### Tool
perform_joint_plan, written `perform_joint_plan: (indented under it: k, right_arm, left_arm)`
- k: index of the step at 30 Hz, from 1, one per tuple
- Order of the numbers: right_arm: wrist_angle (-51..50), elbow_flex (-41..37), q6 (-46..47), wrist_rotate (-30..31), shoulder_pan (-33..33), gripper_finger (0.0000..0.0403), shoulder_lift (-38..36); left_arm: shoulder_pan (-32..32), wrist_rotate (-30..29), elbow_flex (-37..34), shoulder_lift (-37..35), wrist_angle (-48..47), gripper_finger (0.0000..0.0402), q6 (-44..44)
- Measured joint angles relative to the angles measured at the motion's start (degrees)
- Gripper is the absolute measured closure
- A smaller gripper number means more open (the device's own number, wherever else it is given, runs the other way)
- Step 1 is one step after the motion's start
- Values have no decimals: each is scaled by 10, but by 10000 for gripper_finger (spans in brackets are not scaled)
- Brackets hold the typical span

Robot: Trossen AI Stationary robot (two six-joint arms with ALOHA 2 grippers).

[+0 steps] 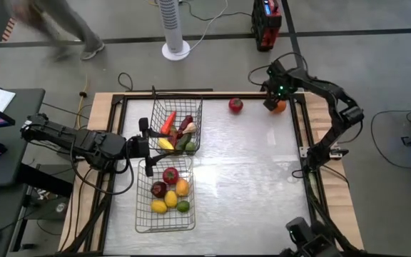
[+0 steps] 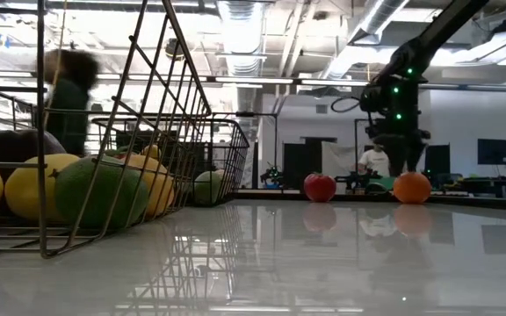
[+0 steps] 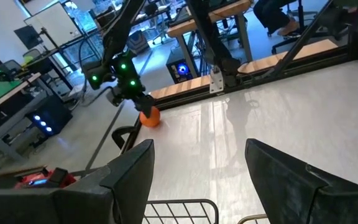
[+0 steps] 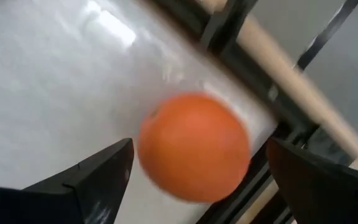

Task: Sort produce into baskets
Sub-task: Put the orange into the gold wire basket

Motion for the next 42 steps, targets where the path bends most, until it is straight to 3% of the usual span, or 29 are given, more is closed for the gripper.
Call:
perform_joint_plan:
  k: [8, 24, 38, 42]
  right_arm:
    - [-39, -15, 50, -54, 53, 27, 10]
    - [4, -13, 138, -74, 363, 31, 3]
    - [16, 111, 189, -71, 545, 31, 3]
    - [24, 148, 185, -38, 582, 39, 3]
  left_arm:
    - [0, 0, 0, 0, 0, 160, -3]
    - [0, 0, 0, 0, 3, 160, -10]
    - [0, -3, 0, 0, 3, 160, -10]
    - [0, -4, 0, 0, 3, 160, -10]
